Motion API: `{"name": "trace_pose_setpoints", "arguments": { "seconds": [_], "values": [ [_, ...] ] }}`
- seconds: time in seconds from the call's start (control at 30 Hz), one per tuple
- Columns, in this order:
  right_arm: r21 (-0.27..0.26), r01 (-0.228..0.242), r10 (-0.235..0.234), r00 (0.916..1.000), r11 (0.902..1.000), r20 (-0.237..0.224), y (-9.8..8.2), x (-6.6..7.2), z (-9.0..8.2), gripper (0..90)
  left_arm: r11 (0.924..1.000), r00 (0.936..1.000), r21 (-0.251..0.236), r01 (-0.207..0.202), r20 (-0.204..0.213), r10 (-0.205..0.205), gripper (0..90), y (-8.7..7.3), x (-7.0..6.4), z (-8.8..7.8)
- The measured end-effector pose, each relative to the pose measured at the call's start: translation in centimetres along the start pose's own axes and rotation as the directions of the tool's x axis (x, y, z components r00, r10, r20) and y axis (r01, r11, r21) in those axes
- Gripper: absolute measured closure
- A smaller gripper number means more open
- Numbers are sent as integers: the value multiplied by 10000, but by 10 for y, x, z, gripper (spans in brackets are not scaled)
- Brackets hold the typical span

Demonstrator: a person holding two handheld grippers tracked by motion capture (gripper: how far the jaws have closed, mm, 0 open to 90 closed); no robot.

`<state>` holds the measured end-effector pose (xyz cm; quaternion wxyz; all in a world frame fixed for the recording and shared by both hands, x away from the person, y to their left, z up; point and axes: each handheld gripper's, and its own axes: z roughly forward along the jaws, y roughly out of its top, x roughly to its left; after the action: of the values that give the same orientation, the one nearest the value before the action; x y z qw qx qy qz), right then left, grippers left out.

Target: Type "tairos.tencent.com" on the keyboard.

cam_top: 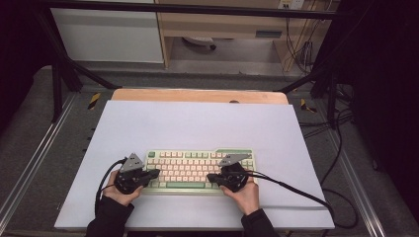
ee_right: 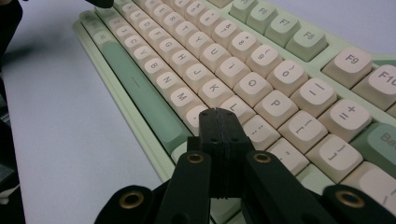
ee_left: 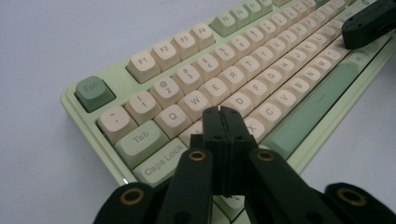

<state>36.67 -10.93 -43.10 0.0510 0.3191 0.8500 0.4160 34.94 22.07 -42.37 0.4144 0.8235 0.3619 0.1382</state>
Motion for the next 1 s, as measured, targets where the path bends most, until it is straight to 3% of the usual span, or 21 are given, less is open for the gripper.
{"name": "trace_pose_setpoints", "arguments": {
  "seconds": [0.23,0.53,1.0],
  "values": [
    [64,22,-22,10000,10000,38,-1,0,0,900,10000,10000,-38,22,12,-22,896,0,0,-1],
    [-153,67,-64,9998,9999,179,2,-1,-12,900,10000,10000,-45,6,34,-6,896,0,0,-1],
    [-274,-243,252,9991,9993,340,-8,-11,-25,900,10000,9999,-67,-57,86,58,895,2,-3,0]
  ]
}}
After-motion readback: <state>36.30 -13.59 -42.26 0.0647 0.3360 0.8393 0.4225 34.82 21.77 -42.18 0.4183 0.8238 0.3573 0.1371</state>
